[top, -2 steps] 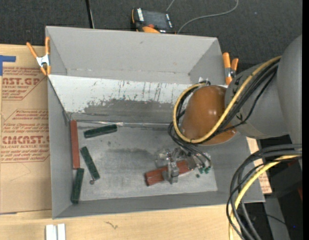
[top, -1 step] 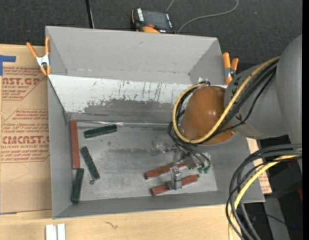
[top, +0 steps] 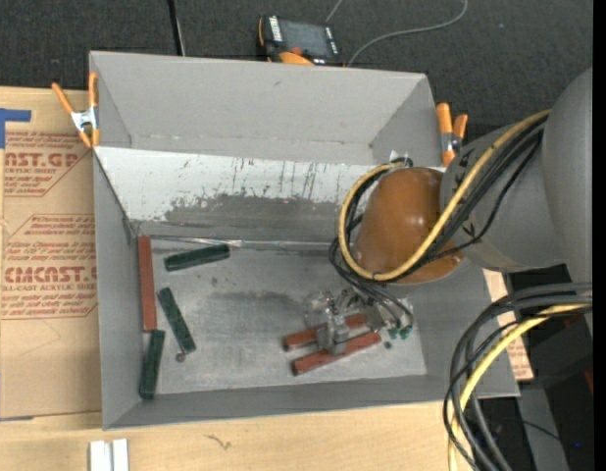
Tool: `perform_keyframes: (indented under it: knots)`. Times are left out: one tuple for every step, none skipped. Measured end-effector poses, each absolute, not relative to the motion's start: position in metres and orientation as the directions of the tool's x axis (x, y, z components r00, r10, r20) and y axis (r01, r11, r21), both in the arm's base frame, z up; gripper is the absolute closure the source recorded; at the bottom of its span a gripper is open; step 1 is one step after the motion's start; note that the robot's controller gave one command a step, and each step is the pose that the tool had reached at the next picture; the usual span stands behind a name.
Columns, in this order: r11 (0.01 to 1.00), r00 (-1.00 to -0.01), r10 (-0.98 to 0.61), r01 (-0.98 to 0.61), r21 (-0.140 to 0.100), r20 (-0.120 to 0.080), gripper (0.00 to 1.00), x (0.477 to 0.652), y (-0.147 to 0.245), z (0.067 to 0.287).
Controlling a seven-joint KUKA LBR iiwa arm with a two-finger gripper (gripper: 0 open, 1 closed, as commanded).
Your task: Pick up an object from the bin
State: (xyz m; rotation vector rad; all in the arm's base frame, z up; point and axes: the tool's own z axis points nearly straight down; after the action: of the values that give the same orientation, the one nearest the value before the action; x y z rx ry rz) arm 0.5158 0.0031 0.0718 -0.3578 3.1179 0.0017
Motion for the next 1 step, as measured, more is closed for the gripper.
perform_keyframes:
  knots:
    - [0.841,-0.841,-0.541,-0.541,-0.005,-0.009,1.00,0.5245,-0.0051,0.2727]
